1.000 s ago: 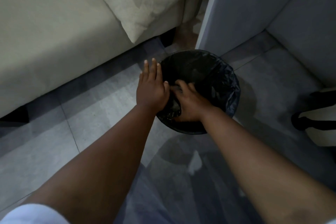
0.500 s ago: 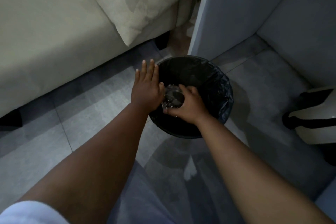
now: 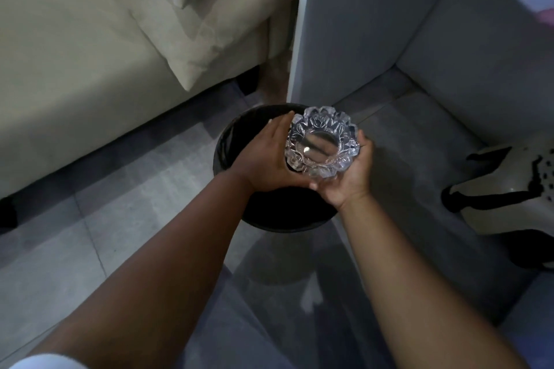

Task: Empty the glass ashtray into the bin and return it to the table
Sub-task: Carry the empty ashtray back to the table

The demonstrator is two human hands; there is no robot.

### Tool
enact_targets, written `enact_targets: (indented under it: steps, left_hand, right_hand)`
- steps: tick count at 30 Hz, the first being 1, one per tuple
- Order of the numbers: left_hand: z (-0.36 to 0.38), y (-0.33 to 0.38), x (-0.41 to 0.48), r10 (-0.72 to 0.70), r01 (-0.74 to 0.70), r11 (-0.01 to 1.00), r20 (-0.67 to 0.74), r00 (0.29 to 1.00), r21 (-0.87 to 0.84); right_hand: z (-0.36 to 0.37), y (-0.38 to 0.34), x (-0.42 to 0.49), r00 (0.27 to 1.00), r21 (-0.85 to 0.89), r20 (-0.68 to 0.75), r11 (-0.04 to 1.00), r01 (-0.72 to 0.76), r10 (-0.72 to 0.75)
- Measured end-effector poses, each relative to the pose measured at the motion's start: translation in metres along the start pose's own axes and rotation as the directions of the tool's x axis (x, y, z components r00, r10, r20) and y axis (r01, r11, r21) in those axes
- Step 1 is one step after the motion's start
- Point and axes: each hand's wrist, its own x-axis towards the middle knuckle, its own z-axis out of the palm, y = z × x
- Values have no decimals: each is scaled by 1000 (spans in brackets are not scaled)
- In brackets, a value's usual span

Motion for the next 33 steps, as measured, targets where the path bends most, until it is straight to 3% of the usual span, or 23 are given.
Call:
enact_targets:
  steps: [6,9,11,13,15,17,18,21,23,25,27,31,33]
  left_hand:
    - [-14,35,-7,-82,79,995,-46,996,-62]
    - [-44,70,-24,-173,171,983,-25,985,-60]
    - [-73,101,-36,-203,202,978,-12,979,-47]
    - [-106,132,-44,-209,209,978,4,978,-23]
    - [-146,175,-50,-230,230,973,39,972,-6]
    - [-189,220,-54,-229,229,973,57,972,15]
    - [-210,242,-55,-218,217,976,58,974,22]
    - [-265,311,-56,-111,110,994,50,993,12]
    - [-286,355,-47,-11,11,1000,70,997,4]
    - [-293,397,-30,53,-57,998,107,993,34]
    - [-287,440,-8,70,-82,994,153,986,76]
    - [-239,515,42,150,-177,980,245,958,90]
    - [-208,545,62,200,-239,966,299,933,101]
  right_hand:
    - [20,-21,-26,993,-60,-115,998,0,-7]
    - [55,-38,-53,922,-219,-295,956,193,-253]
    - [82,-56,-80,823,-550,-318,799,244,-471]
    - [104,-73,-111,791,-791,-177,563,239,-585]
    - [142,-95,-156,811,-831,-65,482,278,-581]
    - [179,-125,-204,803,-886,95,317,337,-588]
    - [192,-140,-226,804,-896,181,241,372,-567]
    - [225,-197,-291,890,-915,223,230,332,-398]
    - [236,-236,-325,890,-941,220,154,302,-399]
    - [237,-273,-355,891,-956,165,154,251,-424]
    - [229,-308,-383,875,-963,83,187,193,-478]
    - [188,-368,-428,776,-987,68,70,143,-627]
    - [163,-394,-446,746,-994,23,63,88,-666]
